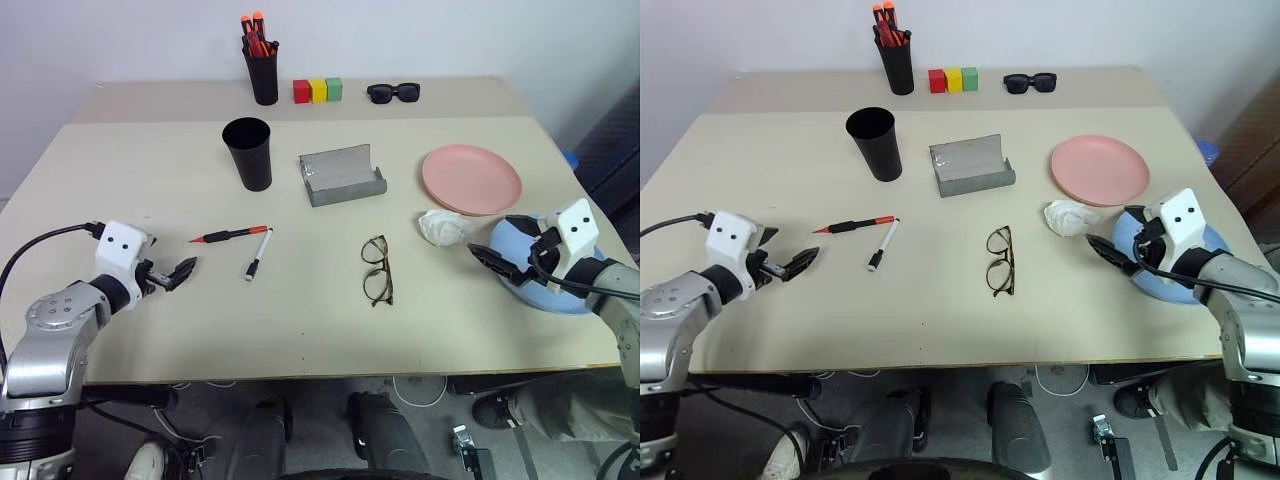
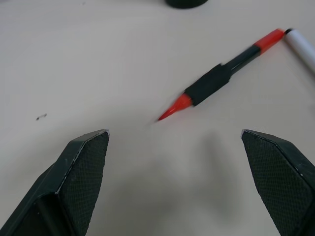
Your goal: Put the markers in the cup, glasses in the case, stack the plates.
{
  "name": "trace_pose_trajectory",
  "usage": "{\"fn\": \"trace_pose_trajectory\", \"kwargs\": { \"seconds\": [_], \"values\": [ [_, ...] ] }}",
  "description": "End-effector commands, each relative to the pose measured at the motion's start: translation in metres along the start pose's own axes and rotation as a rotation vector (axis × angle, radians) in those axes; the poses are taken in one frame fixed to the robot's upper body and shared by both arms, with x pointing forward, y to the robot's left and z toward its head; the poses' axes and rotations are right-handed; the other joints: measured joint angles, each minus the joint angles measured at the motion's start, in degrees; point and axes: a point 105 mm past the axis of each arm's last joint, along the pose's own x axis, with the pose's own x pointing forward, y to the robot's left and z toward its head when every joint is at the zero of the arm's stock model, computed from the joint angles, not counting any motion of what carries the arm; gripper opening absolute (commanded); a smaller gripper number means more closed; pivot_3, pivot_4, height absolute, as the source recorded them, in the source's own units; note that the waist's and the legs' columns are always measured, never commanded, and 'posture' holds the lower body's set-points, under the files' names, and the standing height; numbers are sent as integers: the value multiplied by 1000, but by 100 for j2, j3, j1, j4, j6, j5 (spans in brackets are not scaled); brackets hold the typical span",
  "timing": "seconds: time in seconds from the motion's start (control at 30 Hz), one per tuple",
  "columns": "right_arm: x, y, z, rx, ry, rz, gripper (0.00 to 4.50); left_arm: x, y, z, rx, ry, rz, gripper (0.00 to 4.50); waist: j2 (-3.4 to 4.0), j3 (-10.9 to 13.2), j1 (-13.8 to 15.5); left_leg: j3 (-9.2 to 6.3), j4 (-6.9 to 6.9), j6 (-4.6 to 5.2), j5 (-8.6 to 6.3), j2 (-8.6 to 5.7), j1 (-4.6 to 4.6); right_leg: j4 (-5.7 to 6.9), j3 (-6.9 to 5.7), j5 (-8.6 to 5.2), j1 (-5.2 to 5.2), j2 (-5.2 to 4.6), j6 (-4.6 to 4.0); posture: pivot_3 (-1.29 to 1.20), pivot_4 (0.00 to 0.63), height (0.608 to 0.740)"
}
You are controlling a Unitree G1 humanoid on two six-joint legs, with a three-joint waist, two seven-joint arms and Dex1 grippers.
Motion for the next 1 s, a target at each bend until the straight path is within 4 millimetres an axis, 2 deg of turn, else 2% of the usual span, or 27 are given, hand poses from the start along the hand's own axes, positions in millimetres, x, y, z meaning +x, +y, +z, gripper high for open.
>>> {"fn": "trace_pose_trajectory", "kwargs": {
  "seconds": [0.03, 0.2, 0.47, 0.57, 0.73, 0.8, 0.9, 1.0],
  "values": [
    [3, -1, 12, -29, -43, 2, 4500, -4, -1, 11, 3, -46, 13, 4420, 0, 0, -1, 0, 0, 0, 0, 0, 0, 0, 0, 0, 0, 0, 0, 0, 150, 740],
    [16, 3, 21, -43, -70, 23, 4500, -1, -10, 19, -20, -79, 0, 4420, 0, 0, -20, 0, 1, 0, 0, 0, 1, 1, 0, 1, 0, 1, 1, 0, 150, 740],
    [18, 12, 15, -43, -84, 35, 4500, 8, -25, 33, -15, -108, -58, 4420, -1, 0, 49, -1, 4, 0, 0, -2, -1, 2, 0, 6, 0, -1, 10, 0, 150, 740],
    [23, 24, 21, -42, -120, 79, 4500, 19, -51, 40, -21, -103, -158, 4420, -1, 0, 86, 0, 10, 0, 0, -2, -1, 2, -1, 6, 3, 0, 10, 0, 150, 740],
    [38, 67, 37, -40, -189, 185, 4500, 30, -91, 51, -39, -85, -276, 4420, -1, 0, 88, -3, 21, 5, -3, -1, -3, 6, -1, 7, 6, 1, 12, 0, 150, 740],
    [47, 90, 42, -33, -215, 229, 4500, 39, -95, 54, -79, -63, -251, 4420, -1, 0, 89, -4, 22, 6, -3, 0, -2, 9, -1, 8, 6, 3, 13, 0, 150, 740],
    [58, 122, 48, -41, -235, 263, 4500, 49, -93, 46, -140, 42, -190, 4420, -1, 0, 90, -12, 33, 6, -4, -1, -4, 16, -5, 7, 6, 6, 13, 0, 150, 740],
    [68, 147, 52, -31, -246, 268, 4500, 54, -91, 39, -178, 131, -160, 4420, -1, -1, 88, -15, 38, 6, -4, -2, -4, 22, -6, 7, 6, 7, 13, 0, 150, 740]
  ]
}}
